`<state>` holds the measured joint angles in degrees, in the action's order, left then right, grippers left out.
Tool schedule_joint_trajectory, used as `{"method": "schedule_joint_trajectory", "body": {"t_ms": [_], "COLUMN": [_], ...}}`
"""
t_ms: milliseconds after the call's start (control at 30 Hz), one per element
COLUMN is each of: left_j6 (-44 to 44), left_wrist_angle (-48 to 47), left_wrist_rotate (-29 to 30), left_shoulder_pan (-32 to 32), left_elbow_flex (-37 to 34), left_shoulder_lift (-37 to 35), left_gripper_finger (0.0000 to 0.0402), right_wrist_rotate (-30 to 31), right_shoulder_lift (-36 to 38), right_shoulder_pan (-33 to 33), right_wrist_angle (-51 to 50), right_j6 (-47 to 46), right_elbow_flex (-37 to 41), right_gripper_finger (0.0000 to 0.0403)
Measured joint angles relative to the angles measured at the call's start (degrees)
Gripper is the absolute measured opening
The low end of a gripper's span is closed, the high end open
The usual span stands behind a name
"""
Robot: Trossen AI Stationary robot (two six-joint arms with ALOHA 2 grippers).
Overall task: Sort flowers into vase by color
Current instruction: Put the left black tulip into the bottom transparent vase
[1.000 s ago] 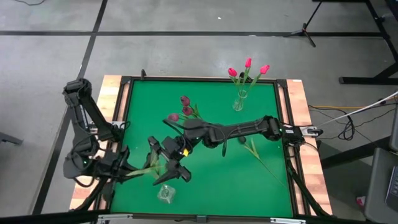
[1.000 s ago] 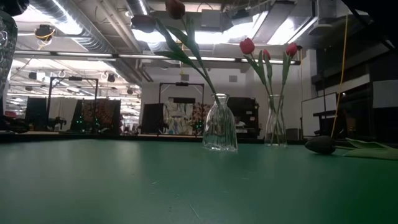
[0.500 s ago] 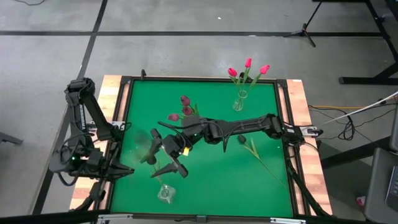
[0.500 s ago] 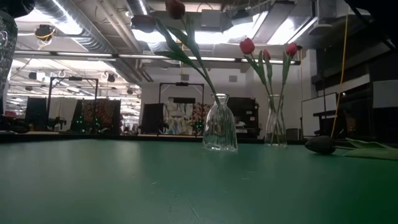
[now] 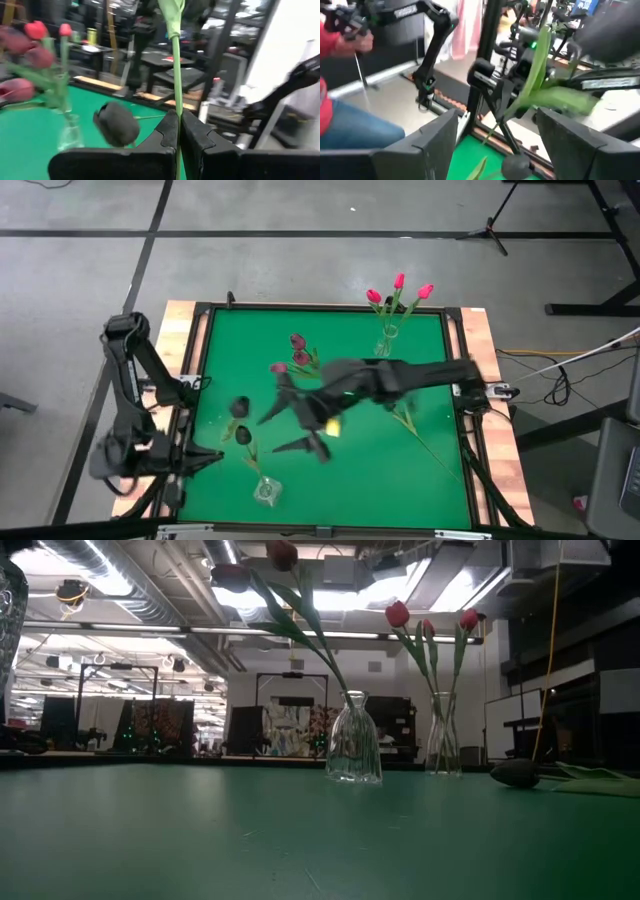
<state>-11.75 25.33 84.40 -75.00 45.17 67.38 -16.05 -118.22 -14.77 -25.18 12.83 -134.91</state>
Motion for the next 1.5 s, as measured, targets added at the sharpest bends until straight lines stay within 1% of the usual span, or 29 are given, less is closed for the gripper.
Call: {"method": "schedule_joint_trajectory", "body": {"t_ms": [100, 167, 333, 433, 500, 533, 567, 633, 700, 733, 767, 900, 1033, 1167, 1267, 1333, 1400, 1500], "left_j6": [-0.04, -0.73, -4.85, -5.65, -5.66, -5.08, -3.64, 0.79, 5.85, 9.17, 12.06, 22.29, 29.80, 30.30, 30.34, 30.13, 28.28, 25.08], "left_wrist_angle": [2.81, 4.33, 6.91, 8.80, 11.06, 12.55, 14.19, 17.62, 21.31, 22.43, 23.29, 25.95, 31.76, 33.25, 40.76, 46.07, 49.31, 53.72], "left_wrist_rotate": [4.20, 5.60, 5.67, 4.13, 0.75, -2.36, -6.75, -19.27, -29.06, -32.49, -34.24, -34.45, -39.67, -40.01, -39.73, -38.32, -37.11, -36.94], "left_shoulder_pan": [0.00, 0.00, 2.53, 4.64, 6.36, 7.41, 8.47, 10.38, 11.71, 11.91, 11.92, 11.25, 11.57, 11.75, 12.52, 13.20, 13.78, 14.49], "left_elbow_flex": [0.00, 0.00, 0.00, 0.00, 0.00, 0.00, -0.01, -0.02, -0.01, -0.02, -0.02, -0.02, -0.02, -0.68, -2.85, -4.74, -7.14, -10.47], "left_shoulder_lift": [4.27, 6.64, 11.06, 12.36, 12.52, 12.47, 12.25, 11.70, 11.64, 11.65, 11.65, 11.99, 13.62, 14.88, 16.62, 17.83, 19.31, 20.71], "left_gripper_finger": [0.0000, 0.0000, 0.0000, 0.0000, 0.0000, 0.0000, 0.0000, 0.0000, 0.0000, 0.0000, 0.0000, 0.0000, 0.0000, 0.0000, 0.0000, 0.0000, 0.0000, 0.0000], "right_wrist_rotate": [5.91, 10.99, 26.15, 32.94, 36.86, 38.50, 39.86, 41.92, 42.87, 43.04, 43.12, 43.34, 44.09, 44.13, 44.13, 44.13, 44.13, 44.12], "right_shoulder_lift": [4.53, 7.15, 13.13, 14.99, 15.60, 15.79, 16.05, 16.77, 17.52, 17.78, 17.85, 17.67, 17.69, 17.67, 17.69, 17.69, 17.69, 17.69], "right_shoulder_pan": [-3.03, -5.31, -10.80, -13.29, -14.63, -15.01, -15.18, -15.40, -15.38, -15.38, -15.35, -15.23, -15.25, -15.23, -15.23, -15.23, -15.23, -15.23], "right_wrist_angle": [-4.95, -7.69, -9.63, -10.63, -11.50, -11.54, -11.53, -11.60, -12.02, -13.03, -13.52, -15.09, -16.01, -16.41, -16.39, -16.67, -16.89, -16.93], "right_j6": [4.68, 7.47, 11.75, 13.33, 15.05, 15.99, 16.76, 17.85, 17.62, 17.28, 16.48, 14.83, 14.18, 14.15, 13.70, 12.94, 12.73, 12.69], "right_elbow_flex": [-0.11, -0.09, -0.11, -0.13, -0.09, -0.07, -0.07, -0.07, -0.09, -0.09, -0.09, -0.07, -0.04, 0.02, 0.02, 0.02, 0.02, 0.02], "right_gripper_finger": [0.0271, 0.0271, 0.0271, 0.0271, 0.0271, 0.0271, 0.0271, 0.0271, 0.0271, 0.0271, 0.0271, 0.0271, 0.0271, 0.0271, 0.0271, 0.0271, 0.0271, 0.0271]}}
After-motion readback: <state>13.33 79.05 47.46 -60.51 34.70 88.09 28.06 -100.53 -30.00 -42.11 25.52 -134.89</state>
